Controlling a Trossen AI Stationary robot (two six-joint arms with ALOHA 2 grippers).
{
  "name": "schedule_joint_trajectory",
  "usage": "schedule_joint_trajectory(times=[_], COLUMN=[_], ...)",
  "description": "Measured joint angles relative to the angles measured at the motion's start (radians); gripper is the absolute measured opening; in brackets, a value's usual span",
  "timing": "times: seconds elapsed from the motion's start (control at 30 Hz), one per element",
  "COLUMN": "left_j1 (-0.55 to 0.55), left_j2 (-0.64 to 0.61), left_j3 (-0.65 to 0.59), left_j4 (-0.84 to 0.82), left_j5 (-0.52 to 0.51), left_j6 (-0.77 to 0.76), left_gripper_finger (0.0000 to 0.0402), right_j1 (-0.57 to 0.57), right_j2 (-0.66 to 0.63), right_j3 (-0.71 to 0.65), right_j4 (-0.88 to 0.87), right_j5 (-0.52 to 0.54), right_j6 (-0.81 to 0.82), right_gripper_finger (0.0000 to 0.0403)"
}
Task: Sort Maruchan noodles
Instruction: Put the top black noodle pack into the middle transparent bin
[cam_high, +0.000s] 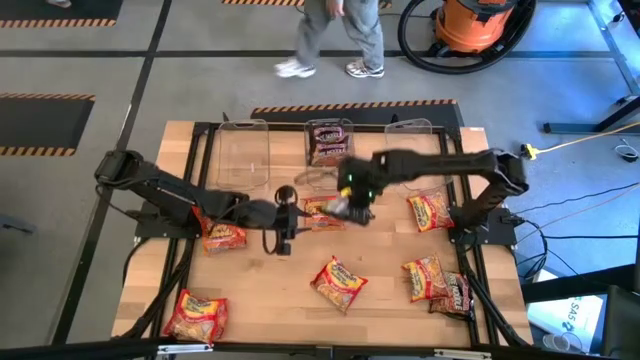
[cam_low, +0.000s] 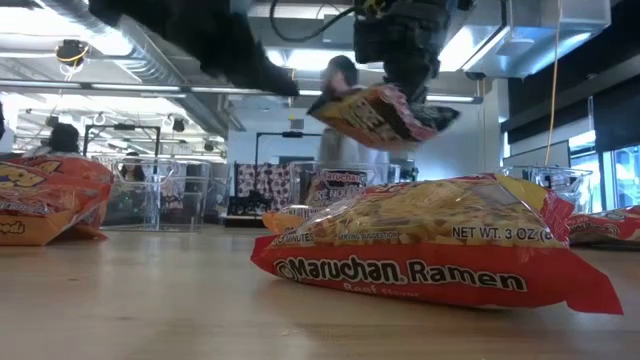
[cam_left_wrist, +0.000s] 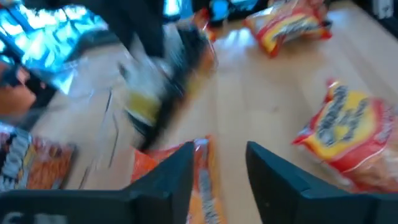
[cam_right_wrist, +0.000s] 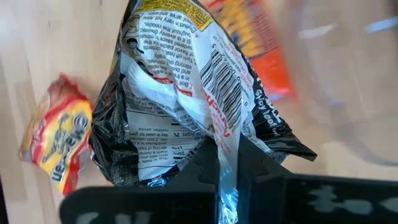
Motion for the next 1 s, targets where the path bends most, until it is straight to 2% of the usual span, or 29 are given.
schedule_joint_trajectory(times=[0.17, 0.37, 0.5, 0.67, 0.8, 1.0], left_j1=[-0.117, -0.196, -0.210, -0.209, -0.197, -0.160], left_j2=[0.000, 0.035, 0.103, 0.185, 0.238, 0.295], left_j3=[0.055, 0.058, 0.060, 0.140, 0.209, 0.240], left_j4=[-0.052, -0.040, 0.022, 0.038, -0.004, -0.083], left_j5=[-0.146, -0.183, -0.197, -0.285, -0.308, -0.302], left_j6=[0.021, 0.027, 0.055, 0.165, 0.234, 0.226], left_gripper_finger=[0.0204, 0.0249, 0.0255, 0.0255, 0.0255, 0.0255], right_j1=[0.099, 0.147, 0.149, 0.148, 0.148, 0.147], right_j2=[-0.002, -0.002, -0.002, -0.002, -0.001, 0.001], right_j3=[-0.095, -0.141, -0.142, -0.142, -0.142, -0.143], right_j4=[0.114, 0.265, 0.321, 0.352, 0.362, 0.382], right_j5=[0.009, -0.002, -0.036, -0.059, -0.077, -0.084], right_j6=[0.083, 0.164, 0.196, 0.221, 0.223, 0.223], right_gripper_finger=[0.0000, 0.0000, 0.0000, 0.0000, 0.0000, 0.0000])
